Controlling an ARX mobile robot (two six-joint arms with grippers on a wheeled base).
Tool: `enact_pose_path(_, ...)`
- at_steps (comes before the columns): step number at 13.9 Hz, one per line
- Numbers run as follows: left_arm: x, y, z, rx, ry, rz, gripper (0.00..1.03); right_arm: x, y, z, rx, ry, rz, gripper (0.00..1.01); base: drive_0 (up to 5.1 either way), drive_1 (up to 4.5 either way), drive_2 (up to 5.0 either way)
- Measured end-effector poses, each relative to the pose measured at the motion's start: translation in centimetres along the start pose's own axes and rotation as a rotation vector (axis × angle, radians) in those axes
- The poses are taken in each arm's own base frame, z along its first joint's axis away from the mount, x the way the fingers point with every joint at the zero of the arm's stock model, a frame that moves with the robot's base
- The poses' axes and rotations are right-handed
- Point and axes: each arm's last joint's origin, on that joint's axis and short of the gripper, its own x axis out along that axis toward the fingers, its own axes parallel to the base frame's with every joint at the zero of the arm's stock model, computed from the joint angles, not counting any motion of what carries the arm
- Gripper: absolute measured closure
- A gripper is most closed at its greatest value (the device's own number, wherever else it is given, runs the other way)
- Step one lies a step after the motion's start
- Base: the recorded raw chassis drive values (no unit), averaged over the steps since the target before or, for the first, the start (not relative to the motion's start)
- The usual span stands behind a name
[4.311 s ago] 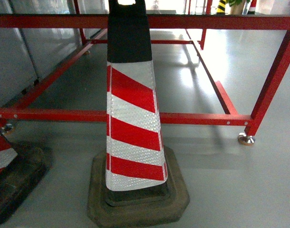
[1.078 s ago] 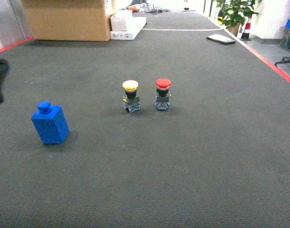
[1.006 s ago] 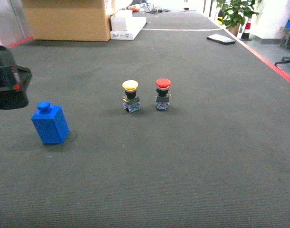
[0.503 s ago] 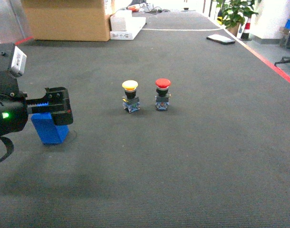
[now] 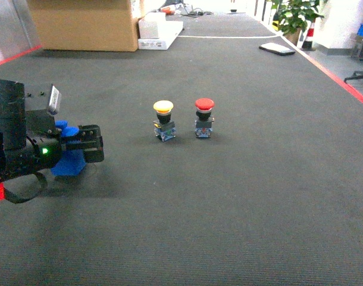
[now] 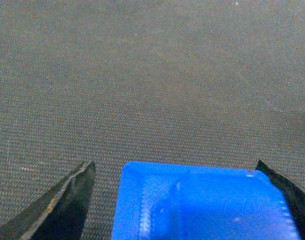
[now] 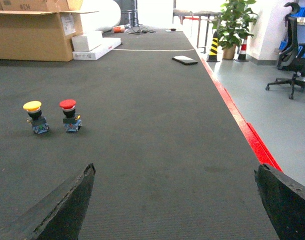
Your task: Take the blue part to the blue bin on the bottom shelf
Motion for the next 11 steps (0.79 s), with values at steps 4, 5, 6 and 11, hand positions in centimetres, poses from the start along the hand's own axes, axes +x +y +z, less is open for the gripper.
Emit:
enact_pose_path(4,0.1,-0.2,0.0,0.035,-0.026,0.013,0.57,0.0,0.0,0.0,0.000,0.000,0.000,0.03,0.0,0.00,0.0)
enact_pose_path(5,0.0,-0.2,-0.1,0.043,-0.027,0.013,0.59,0.0,0.0,0.0,0.000,0.000,0.000,0.03,0.0,0.00,0.0)
enact_pose_path(6,-0.1,-0.2,-0.2,0.047,-0.029,0.014,0.59,0.0,0.0,0.0,0.000,0.000,0.000,0.03,0.0,0.00,0.0)
enact_pose_path(11,-4.4,-0.1,0.0,0.055,-0.073,0.041,0.59,0.0,0.0,0.0,0.000,0.000,0.000,0.03,0.0,0.00,0.0)
